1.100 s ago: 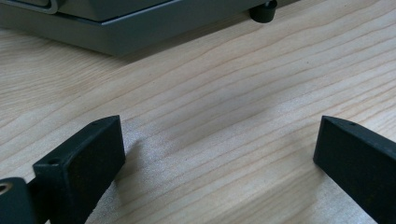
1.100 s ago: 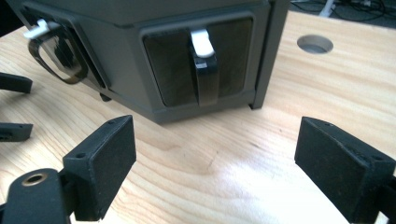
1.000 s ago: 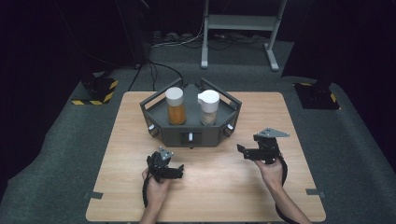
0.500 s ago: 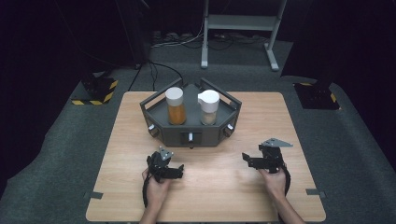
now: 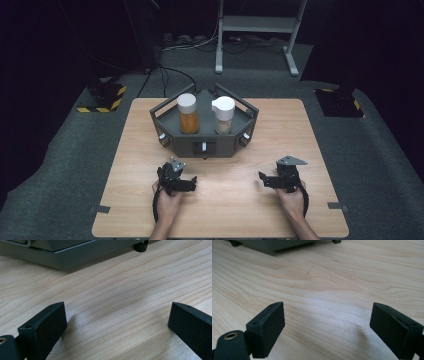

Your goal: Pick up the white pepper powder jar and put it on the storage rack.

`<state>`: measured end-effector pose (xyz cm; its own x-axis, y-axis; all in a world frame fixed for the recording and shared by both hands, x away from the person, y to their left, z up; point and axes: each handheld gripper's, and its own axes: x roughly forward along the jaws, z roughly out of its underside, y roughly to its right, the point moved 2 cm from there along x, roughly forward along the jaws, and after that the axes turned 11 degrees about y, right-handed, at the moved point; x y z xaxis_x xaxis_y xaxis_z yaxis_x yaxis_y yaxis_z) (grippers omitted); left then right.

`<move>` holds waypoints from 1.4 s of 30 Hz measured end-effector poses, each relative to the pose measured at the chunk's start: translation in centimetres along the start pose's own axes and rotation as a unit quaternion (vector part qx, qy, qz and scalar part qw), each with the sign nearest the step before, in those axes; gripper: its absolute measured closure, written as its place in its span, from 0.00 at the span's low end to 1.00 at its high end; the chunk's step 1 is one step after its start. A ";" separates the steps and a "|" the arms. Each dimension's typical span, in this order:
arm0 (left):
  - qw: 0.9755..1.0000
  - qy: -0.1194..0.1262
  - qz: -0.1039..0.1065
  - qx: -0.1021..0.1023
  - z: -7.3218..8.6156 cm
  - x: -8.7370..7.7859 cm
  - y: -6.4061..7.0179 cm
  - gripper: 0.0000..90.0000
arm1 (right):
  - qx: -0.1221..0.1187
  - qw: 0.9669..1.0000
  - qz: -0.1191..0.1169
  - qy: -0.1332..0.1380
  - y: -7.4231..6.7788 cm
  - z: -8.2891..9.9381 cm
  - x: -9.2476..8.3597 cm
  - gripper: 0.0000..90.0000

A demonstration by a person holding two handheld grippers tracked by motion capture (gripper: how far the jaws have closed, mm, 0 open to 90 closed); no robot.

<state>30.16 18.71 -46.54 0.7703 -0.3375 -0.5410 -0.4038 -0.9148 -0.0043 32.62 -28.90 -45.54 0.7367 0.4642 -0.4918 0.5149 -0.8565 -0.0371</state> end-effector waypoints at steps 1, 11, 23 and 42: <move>1.000 0.000 0.000 0.000 0.0 0.0 0.0 0.02 | -0.003 1.000 0.002 -0.004 -0.1 0.0 0.1 0.13; 1.000 0.000 0.000 0.000 0.0 0.0 0.0 0.02 | -0.011 1.000 0.013 -0.014 -1.0 0.5 0.7 0.12; 1.000 0.000 0.000 0.000 0.0 0.0 0.0 0.02 | -0.019 0.999 0.020 -0.018 -1.4 0.4 0.8 0.11; 1.000 0.000 -0.001 0.000 0.0 0.0 0.0 0.02 | -0.019 0.999 0.020 -0.017 -1.4 0.4 0.8 0.11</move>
<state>30.13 18.69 -46.54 0.7709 -0.3365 -0.5408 -0.4029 -0.9152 -0.0048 32.35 -27.39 -46.24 0.7418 0.4211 -0.5219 0.5024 -0.8645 0.0166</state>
